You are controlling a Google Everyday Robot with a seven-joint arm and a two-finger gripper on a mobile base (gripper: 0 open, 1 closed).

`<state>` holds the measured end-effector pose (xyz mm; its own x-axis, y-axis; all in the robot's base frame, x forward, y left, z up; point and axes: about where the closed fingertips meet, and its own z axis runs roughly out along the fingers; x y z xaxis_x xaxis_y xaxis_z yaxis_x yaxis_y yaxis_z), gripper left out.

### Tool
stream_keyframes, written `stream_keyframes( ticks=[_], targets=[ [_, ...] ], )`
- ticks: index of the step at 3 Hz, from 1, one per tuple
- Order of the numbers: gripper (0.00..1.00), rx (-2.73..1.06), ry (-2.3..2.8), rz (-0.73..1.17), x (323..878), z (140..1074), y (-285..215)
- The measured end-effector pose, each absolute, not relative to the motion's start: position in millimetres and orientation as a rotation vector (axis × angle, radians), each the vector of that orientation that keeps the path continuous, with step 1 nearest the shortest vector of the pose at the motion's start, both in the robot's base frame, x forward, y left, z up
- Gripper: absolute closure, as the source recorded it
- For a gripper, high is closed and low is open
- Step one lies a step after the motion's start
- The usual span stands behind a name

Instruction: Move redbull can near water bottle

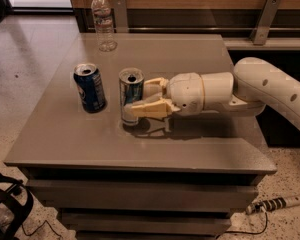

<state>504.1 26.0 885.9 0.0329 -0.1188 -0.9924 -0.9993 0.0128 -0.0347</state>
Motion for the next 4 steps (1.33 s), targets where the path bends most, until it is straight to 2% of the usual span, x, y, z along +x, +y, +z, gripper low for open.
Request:
stream_keyframes(
  ticks=[2,4],
  targets=[
    [1.00,-1.146,1.447,0.999,568.7,920.6,-36.5],
    [1.00,-1.068,1.507,0.880,647.7,938.7,-70.5]
  ],
)
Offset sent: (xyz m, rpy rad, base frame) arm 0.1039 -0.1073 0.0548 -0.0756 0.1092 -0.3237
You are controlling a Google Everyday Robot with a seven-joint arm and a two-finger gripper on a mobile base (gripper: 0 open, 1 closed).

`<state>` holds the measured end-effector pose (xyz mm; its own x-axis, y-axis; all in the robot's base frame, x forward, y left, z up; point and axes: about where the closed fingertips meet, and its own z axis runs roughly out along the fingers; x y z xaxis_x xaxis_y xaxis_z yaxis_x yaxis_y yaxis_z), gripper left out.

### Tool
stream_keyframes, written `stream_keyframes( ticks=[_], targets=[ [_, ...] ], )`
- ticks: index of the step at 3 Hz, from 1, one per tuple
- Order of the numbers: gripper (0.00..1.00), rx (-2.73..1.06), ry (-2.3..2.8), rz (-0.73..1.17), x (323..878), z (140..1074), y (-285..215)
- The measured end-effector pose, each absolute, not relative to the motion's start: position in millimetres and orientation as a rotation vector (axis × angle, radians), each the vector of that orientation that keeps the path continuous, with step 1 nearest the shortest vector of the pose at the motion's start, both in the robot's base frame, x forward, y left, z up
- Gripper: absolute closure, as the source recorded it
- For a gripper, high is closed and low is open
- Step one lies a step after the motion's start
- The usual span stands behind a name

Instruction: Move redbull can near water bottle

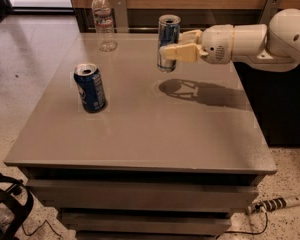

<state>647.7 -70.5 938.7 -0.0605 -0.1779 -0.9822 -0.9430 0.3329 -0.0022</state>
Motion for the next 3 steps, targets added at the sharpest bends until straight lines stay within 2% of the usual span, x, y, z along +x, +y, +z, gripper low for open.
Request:
stream_keyframes(
  ticks=[3],
  targets=[
    [1.00,-1.117,1.511,0.733,753.6,934.8,-21.2]
  ],
)
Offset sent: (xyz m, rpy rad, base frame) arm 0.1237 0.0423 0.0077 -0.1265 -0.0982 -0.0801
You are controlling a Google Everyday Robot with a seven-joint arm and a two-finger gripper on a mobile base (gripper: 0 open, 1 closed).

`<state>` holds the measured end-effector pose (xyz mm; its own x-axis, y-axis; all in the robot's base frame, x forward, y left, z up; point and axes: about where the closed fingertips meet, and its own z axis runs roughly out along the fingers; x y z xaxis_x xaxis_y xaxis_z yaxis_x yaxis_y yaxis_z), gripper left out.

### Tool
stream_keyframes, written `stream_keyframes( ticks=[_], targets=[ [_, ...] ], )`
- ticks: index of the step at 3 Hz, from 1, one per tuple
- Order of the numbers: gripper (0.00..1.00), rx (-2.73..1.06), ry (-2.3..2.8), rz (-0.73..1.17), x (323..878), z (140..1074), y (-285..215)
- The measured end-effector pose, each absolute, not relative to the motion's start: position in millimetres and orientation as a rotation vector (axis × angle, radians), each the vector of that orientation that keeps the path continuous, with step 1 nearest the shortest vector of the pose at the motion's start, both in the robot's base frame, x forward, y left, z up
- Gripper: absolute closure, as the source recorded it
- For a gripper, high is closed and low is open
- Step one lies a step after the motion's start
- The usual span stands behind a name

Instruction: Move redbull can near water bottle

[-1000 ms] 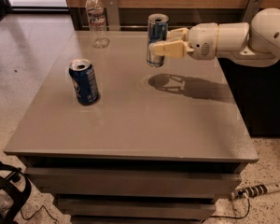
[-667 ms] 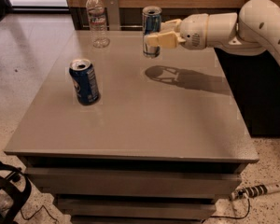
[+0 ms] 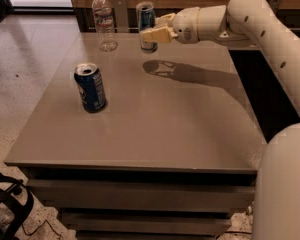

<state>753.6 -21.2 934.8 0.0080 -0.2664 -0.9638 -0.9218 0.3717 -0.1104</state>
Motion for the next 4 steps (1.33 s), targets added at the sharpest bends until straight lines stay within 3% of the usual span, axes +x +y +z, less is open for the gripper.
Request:
stream_keyframes(
  ticks=[4],
  targets=[
    [1.00,-1.142,1.466,0.826,820.7,874.5,62.3]
  ],
)
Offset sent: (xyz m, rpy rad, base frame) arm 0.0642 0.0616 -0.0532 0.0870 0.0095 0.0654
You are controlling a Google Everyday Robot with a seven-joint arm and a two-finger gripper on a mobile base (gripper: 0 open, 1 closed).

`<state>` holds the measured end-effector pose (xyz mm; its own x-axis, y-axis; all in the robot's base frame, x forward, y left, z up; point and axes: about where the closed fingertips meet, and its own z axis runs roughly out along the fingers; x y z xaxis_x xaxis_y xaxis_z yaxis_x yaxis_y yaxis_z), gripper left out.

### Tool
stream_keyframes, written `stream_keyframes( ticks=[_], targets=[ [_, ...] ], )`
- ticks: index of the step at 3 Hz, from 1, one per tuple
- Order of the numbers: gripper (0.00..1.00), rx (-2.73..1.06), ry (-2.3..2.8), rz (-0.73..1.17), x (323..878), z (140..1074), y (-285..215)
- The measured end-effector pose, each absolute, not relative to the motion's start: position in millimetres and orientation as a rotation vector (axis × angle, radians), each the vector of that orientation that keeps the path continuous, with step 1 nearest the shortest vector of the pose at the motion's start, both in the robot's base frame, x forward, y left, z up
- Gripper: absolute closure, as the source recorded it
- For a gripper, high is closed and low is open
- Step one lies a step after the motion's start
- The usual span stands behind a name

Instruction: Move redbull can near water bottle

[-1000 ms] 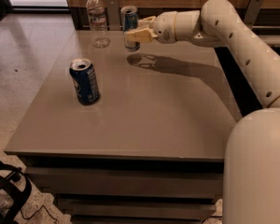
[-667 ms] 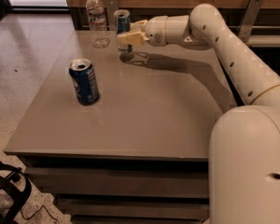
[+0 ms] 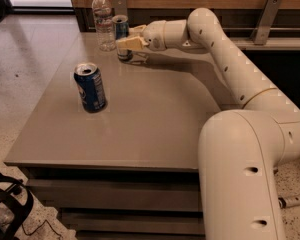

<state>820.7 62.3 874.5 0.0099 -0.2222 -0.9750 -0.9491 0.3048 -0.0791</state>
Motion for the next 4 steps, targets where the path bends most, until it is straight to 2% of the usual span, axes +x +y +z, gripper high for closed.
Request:
stream_keyframes(
  ticks=[1,2,4],
  targets=[
    [1.00,-1.143,1.475,0.829,825.2,867.8,65.8],
    [0.82,-1.146,1.474,0.834,824.7,866.8,69.5],
    [0.36,-1.153,1.472,0.844,823.9,864.4,76.9]
  ],
)
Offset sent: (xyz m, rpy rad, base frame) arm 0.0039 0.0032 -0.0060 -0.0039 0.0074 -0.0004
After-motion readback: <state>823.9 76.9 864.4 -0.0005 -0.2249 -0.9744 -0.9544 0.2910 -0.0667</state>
